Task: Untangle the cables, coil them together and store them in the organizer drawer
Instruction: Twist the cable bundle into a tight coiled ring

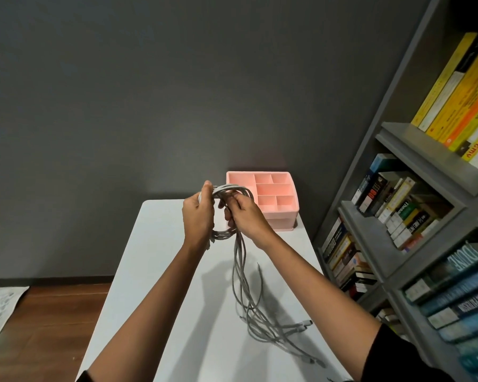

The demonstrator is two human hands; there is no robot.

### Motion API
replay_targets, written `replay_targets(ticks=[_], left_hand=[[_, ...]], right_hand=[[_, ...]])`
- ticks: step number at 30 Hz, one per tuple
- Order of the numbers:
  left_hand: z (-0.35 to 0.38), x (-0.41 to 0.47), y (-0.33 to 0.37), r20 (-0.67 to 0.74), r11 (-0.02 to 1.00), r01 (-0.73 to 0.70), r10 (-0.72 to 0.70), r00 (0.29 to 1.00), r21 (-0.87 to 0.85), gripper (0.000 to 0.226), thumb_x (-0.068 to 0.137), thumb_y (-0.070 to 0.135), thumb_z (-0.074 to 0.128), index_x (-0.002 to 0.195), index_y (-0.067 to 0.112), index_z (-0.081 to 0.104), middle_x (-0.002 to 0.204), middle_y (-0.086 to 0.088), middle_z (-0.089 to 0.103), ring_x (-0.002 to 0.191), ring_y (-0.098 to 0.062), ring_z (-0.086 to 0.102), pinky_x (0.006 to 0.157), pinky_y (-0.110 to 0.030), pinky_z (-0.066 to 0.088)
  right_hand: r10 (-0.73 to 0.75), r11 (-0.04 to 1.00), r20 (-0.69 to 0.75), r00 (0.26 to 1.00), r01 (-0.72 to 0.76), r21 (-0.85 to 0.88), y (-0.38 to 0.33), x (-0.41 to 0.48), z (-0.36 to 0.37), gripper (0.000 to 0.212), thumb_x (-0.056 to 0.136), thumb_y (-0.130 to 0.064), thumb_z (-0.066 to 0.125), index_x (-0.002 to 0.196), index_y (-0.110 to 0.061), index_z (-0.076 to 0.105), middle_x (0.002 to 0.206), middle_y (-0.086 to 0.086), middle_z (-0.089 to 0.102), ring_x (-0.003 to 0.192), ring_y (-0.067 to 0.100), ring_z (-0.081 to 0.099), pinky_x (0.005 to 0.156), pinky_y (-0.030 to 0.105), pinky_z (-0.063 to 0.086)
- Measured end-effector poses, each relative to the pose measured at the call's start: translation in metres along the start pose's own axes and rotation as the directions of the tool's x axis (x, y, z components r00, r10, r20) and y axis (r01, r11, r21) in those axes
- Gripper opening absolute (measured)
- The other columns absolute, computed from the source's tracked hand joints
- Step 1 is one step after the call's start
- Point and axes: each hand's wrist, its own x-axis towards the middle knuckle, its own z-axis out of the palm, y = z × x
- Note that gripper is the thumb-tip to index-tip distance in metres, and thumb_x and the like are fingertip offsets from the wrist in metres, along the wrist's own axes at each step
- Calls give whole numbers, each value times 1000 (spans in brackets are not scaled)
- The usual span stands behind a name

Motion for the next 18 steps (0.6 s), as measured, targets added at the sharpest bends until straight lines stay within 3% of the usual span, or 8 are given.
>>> replay_targets(ticks=[4, 8, 10, 18], left_hand=[[-3, 3, -3, -26, 999, -18, 19, 999, 49, 46, 96, 33, 47, 59, 10, 33, 55, -5, 28, 54, -18, 27, 54, -33, 25], [-4, 7, -4, 11, 997, 24, -25, 1000, 73, 48, 95, 34, 48, 54, 16, 29, 49, 3, 29, 46, -15, 30, 49, -28, 28], [-6, 10, -6, 50, 994, 53, -58, 997, 91, 46, 94, 36, 49, 57, 14, 33, 52, -2, 30, 48, -17, 29, 50, -29, 28], [-15, 9, -8, 181, 997, 10, -24, 983, 79, 44, 95, 37, 50, 62, 11, 38, 54, -4, 28, 47, -15, 24, 45, -26, 22]], right_hand=[[92, 988, 145, 985, -108, 106, -3, -3, -4, 37, 103, -32, 39, 75, -14, 57, 64, 1, 50, 50, 10, 47, 55, 22, 41], [173, 915, 249, 953, -249, 318, -3, -2, -10, 19, 100, -17, 47, 94, -10, 64, 71, 4, 63, 61, 13, 63, 60, 22, 49], [216, 878, 260, 941, -304, 370, -3, 0, -15, 11, 97, -13, 53, 98, -11, 64, 74, 3, 69, 67, 13, 69, 64, 25, 52], [207, 966, 295, 933, -242, 88, -15, 2, -36, 3, 86, -8, 67, 87, -10, 65, 80, 7, 66, 70, 15, 65, 82, 32, 54]])
